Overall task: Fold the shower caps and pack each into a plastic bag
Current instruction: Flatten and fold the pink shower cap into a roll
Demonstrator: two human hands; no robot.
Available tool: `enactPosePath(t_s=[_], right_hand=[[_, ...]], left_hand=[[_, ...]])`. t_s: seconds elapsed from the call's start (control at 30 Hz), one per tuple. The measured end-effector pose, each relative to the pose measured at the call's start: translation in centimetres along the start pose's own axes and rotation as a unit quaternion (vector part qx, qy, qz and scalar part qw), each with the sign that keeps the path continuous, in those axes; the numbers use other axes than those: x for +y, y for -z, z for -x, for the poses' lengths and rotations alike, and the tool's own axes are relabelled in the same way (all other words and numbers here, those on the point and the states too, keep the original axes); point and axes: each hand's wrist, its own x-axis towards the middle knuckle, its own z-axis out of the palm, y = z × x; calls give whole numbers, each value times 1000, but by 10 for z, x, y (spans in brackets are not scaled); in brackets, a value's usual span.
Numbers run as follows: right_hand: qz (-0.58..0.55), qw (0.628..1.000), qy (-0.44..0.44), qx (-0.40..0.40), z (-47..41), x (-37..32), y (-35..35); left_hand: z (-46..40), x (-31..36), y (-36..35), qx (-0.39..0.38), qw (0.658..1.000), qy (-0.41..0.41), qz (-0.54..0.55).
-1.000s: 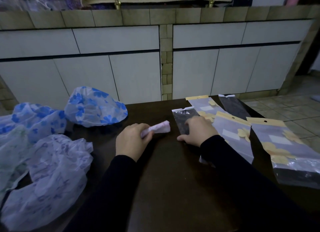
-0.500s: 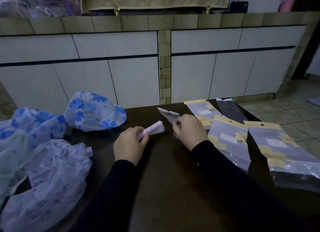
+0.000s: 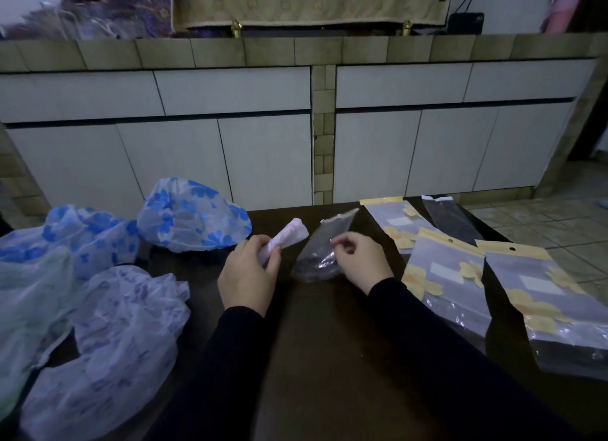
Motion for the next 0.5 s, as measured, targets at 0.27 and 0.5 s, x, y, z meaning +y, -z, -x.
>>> enactPosePath(t_s=[0.27,0.5], right_hand=[[305,939,156,-16,-6,-9,-3],[225,945,216,-102,-37,-21,-38]], left_hand=[[-2,-3,5,-63,985,56,149],[-5,-10,11,-50,972,109,200]])
